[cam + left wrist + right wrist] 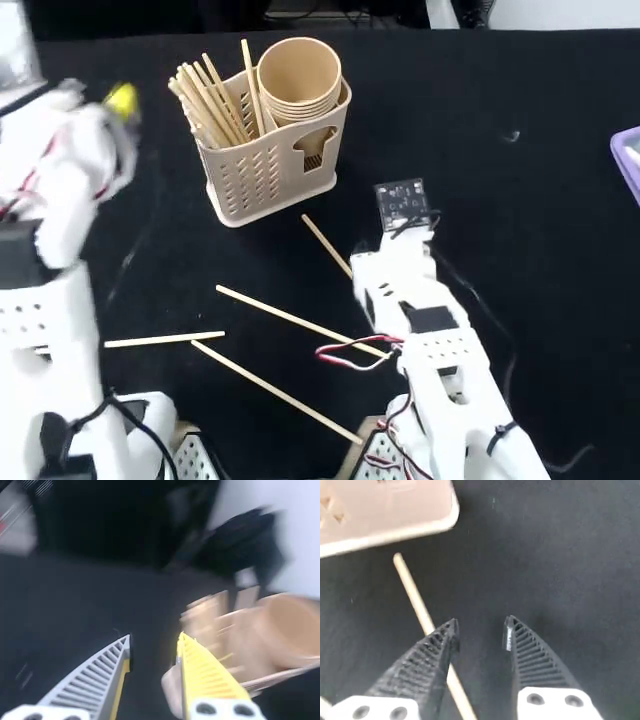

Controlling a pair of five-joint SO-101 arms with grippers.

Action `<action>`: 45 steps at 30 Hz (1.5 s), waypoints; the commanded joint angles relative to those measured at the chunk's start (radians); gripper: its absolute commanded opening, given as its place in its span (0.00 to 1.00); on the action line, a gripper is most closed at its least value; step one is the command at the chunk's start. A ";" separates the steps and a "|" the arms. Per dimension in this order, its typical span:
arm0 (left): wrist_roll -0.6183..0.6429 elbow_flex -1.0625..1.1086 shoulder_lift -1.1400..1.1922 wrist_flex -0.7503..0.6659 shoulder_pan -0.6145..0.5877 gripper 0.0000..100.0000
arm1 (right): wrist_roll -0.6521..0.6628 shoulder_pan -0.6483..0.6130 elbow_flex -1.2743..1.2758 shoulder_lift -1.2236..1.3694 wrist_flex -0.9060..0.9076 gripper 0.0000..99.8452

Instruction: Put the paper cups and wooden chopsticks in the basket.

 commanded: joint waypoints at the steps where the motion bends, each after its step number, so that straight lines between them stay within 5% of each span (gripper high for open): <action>1: -0.014 0.358 -0.086 0.008 -0.263 0.16 | 0.002 -0.118 -0.091 -0.033 0.138 0.16; 7: -0.014 0.848 -0.150 -0.196 -0.398 0.16 | 0.117 -0.408 -0.094 -0.030 0.287 0.28; 12: -0.005 1.110 -0.178 -0.442 -0.395 0.16 | 0.166 -0.555 -0.068 -0.028 0.321 0.27; 23: -0.005 1.274 -0.192 -0.598 -0.401 0.16 | 0.338 -0.560 0.012 -0.027 0.238 0.26; 29: -0.003 1.279 -0.186 -0.600 -0.395 0.16 | 0.402 -0.560 -0.027 0.019 0.278 0.05; 36: -0.003 1.280 -0.183 -0.600 -0.395 0.16 | 0.416 -0.477 -0.240 0.377 0.347 0.18; 41: -0.003 1.280 -0.183 -0.600 -0.395 0.16 | 0.416 -0.477 -0.318 0.486 0.373 0.01; 45: -0.003 1.280 -0.183 -0.600 -0.395 0.16 | 0.416 -0.473 -0.300 0.446 0.368 0.01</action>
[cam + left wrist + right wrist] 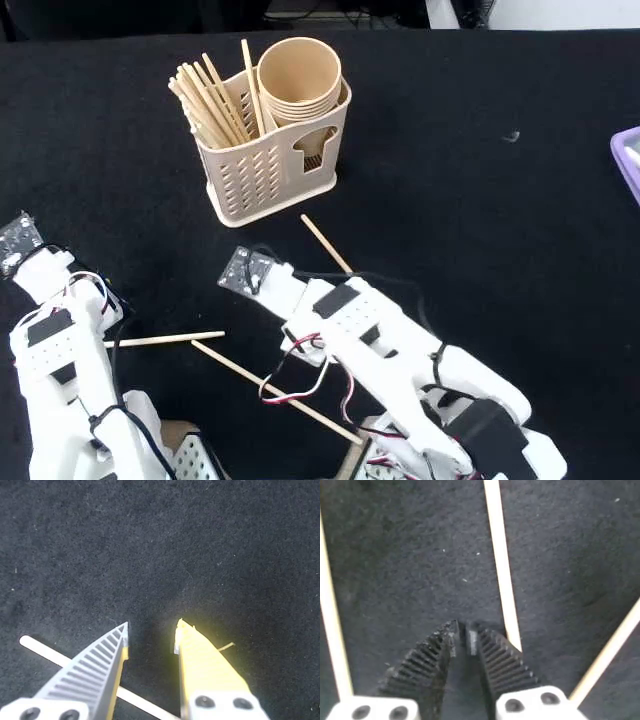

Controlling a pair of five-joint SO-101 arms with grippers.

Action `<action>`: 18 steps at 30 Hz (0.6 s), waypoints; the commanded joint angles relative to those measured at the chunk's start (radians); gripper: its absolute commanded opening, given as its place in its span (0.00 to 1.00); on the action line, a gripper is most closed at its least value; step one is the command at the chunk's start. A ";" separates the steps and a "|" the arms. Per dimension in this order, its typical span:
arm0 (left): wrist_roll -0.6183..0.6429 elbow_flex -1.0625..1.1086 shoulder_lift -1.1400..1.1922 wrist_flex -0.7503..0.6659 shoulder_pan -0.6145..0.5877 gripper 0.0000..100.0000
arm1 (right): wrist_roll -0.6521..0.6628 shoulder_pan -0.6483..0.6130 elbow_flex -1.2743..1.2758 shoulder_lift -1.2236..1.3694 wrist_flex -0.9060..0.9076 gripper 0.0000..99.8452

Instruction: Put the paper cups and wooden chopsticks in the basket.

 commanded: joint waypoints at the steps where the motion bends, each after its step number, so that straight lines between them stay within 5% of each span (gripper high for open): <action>1: 0.006 -0.004 -0.018 -0.017 -0.007 0.16 | 0.008 0.015 -0.005 -0.044 0.008 0.01; 6: 0.006 -0.004 -0.018 -0.017 -0.007 0.16 | 0.008 0.051 0.018 -0.191 0.068 0.03; 12: 0.006 -0.004 -0.018 -0.017 -0.007 0.16 | 0.083 0.164 0.073 -0.305 0.086 0.25; 18: 0.006 -0.004 -0.018 -0.017 -0.007 0.16 | 0.187 0.190 0.085 -0.257 0.084 0.28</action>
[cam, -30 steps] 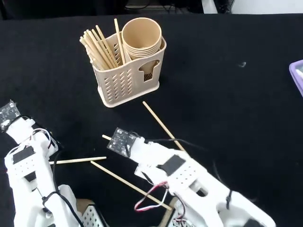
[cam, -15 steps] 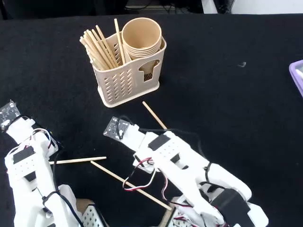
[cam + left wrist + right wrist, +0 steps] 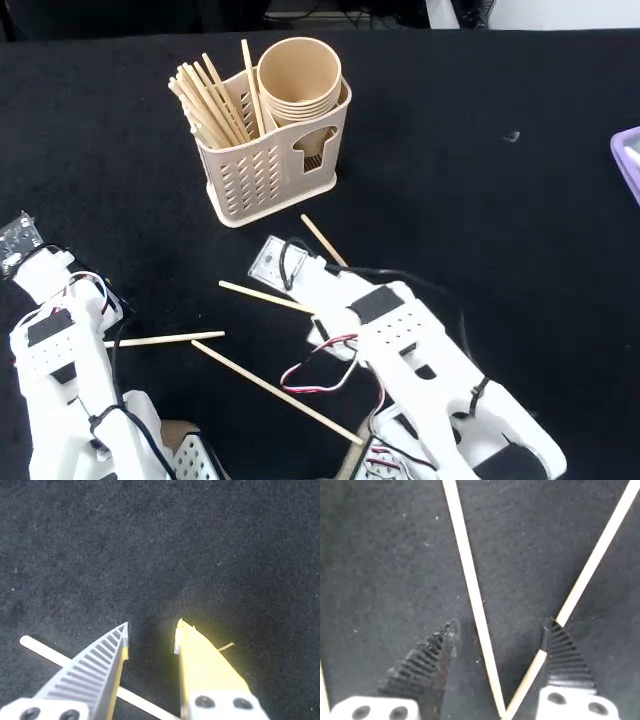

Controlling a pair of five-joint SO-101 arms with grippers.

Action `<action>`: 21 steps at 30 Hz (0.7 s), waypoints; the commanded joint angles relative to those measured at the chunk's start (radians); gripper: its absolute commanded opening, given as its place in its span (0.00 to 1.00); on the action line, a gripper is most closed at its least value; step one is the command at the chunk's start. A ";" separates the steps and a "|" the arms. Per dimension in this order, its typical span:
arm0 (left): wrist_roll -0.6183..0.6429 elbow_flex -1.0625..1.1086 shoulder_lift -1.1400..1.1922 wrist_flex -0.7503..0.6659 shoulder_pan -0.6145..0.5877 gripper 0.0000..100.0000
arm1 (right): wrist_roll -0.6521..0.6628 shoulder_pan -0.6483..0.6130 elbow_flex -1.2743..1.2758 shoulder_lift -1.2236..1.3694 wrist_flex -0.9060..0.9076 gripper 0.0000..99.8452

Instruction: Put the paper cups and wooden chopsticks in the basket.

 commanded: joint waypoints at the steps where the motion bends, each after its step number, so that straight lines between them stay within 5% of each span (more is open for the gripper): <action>1: 0.006 -0.004 -0.018 -0.017 -0.007 0.16 | 0.034 0.025 -0.013 0.022 0.000 0.28; 21: 0.006 -0.004 -0.018 -0.017 -0.005 0.16 | 0.098 0.124 -0.137 0.211 -0.003 0.35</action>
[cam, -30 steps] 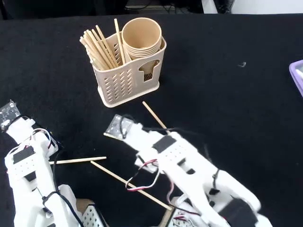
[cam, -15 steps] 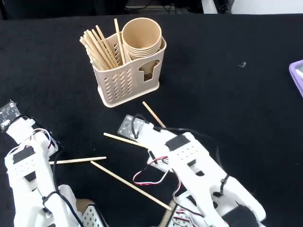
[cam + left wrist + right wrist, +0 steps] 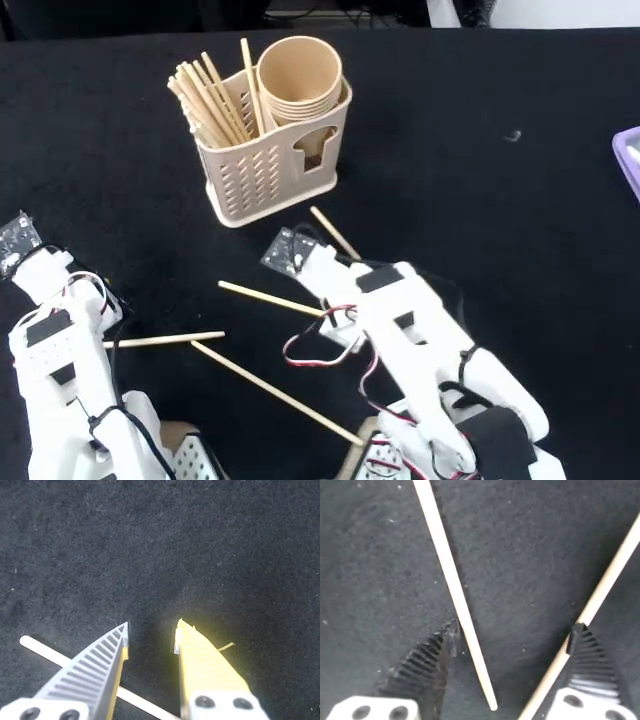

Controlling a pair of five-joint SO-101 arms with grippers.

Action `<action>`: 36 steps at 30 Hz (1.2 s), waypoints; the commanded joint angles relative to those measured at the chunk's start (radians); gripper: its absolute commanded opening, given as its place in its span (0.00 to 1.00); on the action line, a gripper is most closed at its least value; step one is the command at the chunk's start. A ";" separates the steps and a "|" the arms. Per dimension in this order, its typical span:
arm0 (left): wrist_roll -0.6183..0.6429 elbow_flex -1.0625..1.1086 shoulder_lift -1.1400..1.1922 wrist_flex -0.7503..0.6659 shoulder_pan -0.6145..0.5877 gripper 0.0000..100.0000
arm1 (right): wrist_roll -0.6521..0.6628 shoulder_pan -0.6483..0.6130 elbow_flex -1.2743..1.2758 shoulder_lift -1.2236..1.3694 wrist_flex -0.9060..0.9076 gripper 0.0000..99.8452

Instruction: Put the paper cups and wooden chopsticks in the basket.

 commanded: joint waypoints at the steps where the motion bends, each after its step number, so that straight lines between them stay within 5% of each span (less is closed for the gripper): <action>1: 0.008 -0.004 -0.018 -0.017 -0.005 0.16 | 0.038 0.026 -0.051 -0.001 -0.005 0.35; 11: 0.008 -0.005 -0.018 -0.018 -0.005 0.16 | 0.038 0.092 -0.033 -0.068 -0.011 0.35; 19: 0.008 -0.005 -0.018 -0.018 -0.005 0.16 | 0.038 -0.020 -0.082 0.110 -0.014 0.35; 22: 0.008 -0.005 -0.018 -0.018 -0.005 0.16 | 0.038 0.002 -0.122 0.163 -0.014 0.27; 27: 0.008 -0.005 -0.018 -0.018 -0.005 0.16 | 0.038 0.006 -0.131 0.156 -0.014 0.00; 36: 0.008 -0.005 -0.018 -0.018 -0.005 0.16 | 0.038 -0.032 -0.028 -0.025 -0.012 0.01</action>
